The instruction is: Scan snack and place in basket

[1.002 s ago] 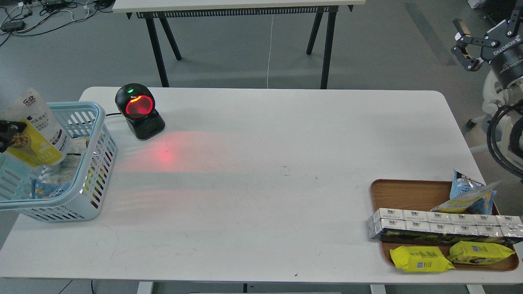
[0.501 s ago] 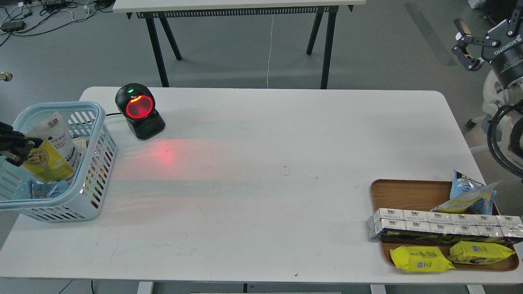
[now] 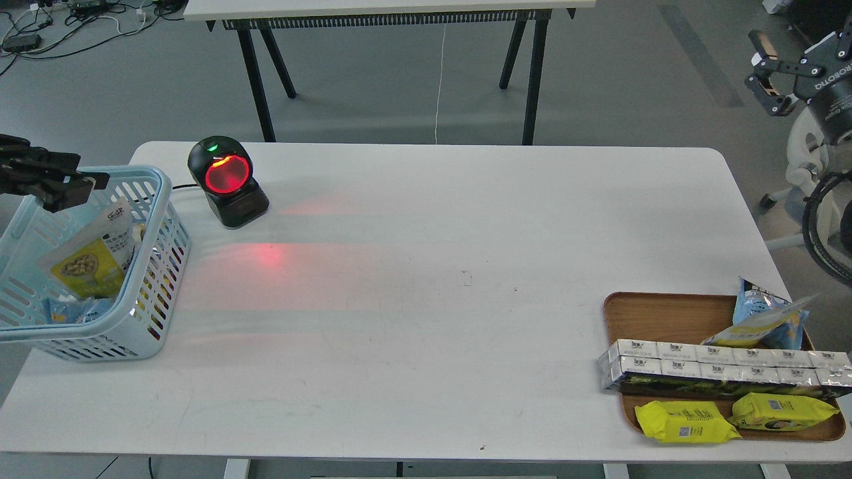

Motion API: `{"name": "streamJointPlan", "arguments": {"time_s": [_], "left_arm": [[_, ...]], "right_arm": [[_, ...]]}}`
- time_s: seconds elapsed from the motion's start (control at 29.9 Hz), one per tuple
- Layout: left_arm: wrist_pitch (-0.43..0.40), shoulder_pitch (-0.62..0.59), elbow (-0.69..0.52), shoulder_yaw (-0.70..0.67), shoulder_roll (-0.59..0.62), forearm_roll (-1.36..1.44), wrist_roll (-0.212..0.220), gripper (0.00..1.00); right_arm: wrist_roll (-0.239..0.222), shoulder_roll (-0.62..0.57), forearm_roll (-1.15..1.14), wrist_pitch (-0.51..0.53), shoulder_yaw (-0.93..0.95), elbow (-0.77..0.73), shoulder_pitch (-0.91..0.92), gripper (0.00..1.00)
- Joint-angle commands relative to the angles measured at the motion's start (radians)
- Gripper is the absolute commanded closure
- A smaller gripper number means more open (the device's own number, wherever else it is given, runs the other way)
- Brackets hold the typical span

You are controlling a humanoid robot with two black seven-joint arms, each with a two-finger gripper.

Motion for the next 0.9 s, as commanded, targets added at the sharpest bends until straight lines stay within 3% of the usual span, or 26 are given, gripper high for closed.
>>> {"name": "streamJointPlan", "arguments": {"time_s": [0.0,0.03,0.2,0.37,0.5,0.57,0.73,0.87], "left_arm": [[0.009,0.0,0.035,-0.033,-0.068,-0.177,0.0,0.19],[0.018,0.0,0.033,-0.05,-0.087,-0.242,0.0,0.15],[0.061,0.0,0.035,-0.116,-0.197,-0.631,0.0,0.13],[-0.021,0.002,0.058,-0.199,-0.343,-0.993,0.0,0.08],[-0.147,0.063,0.2,-0.299,-0.478,-1.207,0.0,0.06],[-0.228,0.121,0.326,-0.394,-0.548,-1.271,0.0,0.05],[-0.228,0.265,0.555,-0.633,-0.673,-1.284,0.0,0.03],[-0.228,0.32,0.581,-0.678,-0.664,-1.276,0.0,0.01]], "right_arm": [[0.0,-0.001,0.0,0.0,-0.001,0.0,0.0,0.0],[0.0,-0.001,0.0,0.0,-0.001,0.0,0.0,0.0],[0.0,-0.001,-0.002,0.0,-0.006,0.001,0.005,0.0],[0.0,0.0,-0.003,0.0,-0.01,0.004,0.012,0.0],[0.0,0.0,-0.008,0.0,-0.014,0.009,0.014,0.0],[0.0,0.0,-0.014,0.0,-0.015,0.008,0.014,0.0],[0.0,-0.001,-0.018,0.0,-0.017,0.003,0.017,0.0],[0.0,0.003,-0.021,0.0,-0.018,0.006,0.014,0.0]]}}
